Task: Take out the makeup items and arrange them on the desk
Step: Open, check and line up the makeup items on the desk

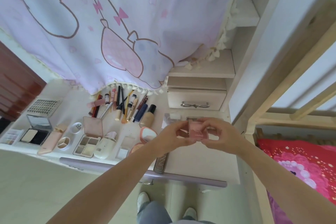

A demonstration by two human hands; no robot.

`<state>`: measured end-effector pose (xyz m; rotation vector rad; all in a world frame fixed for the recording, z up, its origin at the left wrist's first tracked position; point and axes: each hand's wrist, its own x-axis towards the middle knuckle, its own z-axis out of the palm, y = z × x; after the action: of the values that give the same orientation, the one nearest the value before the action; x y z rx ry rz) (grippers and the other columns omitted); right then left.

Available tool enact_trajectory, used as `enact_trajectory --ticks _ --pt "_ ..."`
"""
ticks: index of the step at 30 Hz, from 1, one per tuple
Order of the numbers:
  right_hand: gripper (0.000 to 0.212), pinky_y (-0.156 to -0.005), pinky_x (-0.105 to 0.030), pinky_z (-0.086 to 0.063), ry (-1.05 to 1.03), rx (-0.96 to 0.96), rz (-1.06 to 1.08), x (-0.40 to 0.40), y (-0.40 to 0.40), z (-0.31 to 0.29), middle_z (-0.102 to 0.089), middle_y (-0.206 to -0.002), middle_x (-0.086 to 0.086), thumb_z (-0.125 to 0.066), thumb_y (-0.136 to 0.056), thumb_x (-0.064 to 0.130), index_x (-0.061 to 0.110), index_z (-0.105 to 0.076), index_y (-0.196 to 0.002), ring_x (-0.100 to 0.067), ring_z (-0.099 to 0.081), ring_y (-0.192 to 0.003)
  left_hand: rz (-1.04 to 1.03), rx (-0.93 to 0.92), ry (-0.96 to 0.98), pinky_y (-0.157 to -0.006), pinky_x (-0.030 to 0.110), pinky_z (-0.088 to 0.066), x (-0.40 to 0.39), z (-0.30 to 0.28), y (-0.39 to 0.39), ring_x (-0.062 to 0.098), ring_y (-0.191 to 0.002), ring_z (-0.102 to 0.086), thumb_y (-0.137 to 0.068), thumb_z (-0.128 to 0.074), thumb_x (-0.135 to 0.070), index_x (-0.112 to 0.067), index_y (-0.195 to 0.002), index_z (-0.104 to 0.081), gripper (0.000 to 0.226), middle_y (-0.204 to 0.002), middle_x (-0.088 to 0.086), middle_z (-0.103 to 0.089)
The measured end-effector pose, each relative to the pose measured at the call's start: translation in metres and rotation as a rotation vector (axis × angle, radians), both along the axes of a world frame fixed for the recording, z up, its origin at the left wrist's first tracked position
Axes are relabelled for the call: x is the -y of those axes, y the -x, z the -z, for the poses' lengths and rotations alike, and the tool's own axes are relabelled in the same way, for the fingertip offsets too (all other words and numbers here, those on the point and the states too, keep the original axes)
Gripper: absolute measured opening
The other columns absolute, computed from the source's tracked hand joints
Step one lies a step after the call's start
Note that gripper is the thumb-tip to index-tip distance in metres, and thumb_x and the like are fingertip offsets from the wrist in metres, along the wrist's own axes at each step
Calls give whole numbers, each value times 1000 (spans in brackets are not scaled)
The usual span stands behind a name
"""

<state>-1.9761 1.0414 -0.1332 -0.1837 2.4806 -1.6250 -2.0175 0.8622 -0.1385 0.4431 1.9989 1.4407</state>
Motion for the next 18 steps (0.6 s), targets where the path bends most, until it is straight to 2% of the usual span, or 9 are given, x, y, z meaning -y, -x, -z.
enact_trajectory --ticks 2,5,7,10,13,16,18 --pt "37 -92 -10 -46 -20 -23 -27 3 2 0 -55 -108 13 -72 -65 5 36 -58 -80 8 -56 -101 -1 18 -10 -67 10 -48 5 -4 3 -5 -72 -60 -80 -65 2 -11 -119 -53 42 -88 -9 -61" --pt "36 -96 -19 -48 9 -20 -32 8 4 1 -57 -116 -2 -74 -65 4 31 -59 -82 -5 -56 -107 -10 43 -54 -62 8 -48 11 -8 6 -10 -66 -62 -77 -64 10 -19 -103 -56 39 -76 -12 -65" --pt "30 -96 -21 -48 32 -25 -30 11 4 0 -58 -115 0 -70 -61 17 37 -61 -82 -9 -56 -111 -14 46 -68 -65 8 -50 13 -8 7 -8 -66 -63 -76 -65 11 -18 -100 -57 38 -72 -14 -66" --pt "34 -97 -14 -44 -10 -53 -50 11 4 5 -58 -114 12 -63 -58 37 54 -65 -87 1 -53 -111 -16 42 -70 -66 9 -52 15 -7 7 -7 -65 -63 -75 -65 12 -19 -99 -56 39 -79 -4 -62" --pt "41 -95 -12 -43 -53 -101 -48 14 3 6 -59 -108 19 -59 -58 40 42 -67 -98 9 -54 -103 -69 49 -71 -65 10 -53 16 -3 6 -6 -62 -63 -73 -65 16 -13 -105 -52 46 -79 0 -62" --pt "47 -90 -7 -44 16 -86 7 18 1 9 -58 -102 23 -60 -53 40 28 -69 -98 18 -54 -95 -127 79 -96 -63 9 -53 17 5 2 -6 -59 -62 -72 -63 20 -10 -104 -52 46 -67 -9 -66" --pt "44 -81 -3 -46 90 -38 51 22 -2 13 -57 -98 23 -66 -52 31 24 -68 -95 17 -57 -90 -150 106 -105 -67 12 -54 17 10 -2 -3 -61 -63 -69 -68 15 -7 -108 -53 48 -71 -5 -65"
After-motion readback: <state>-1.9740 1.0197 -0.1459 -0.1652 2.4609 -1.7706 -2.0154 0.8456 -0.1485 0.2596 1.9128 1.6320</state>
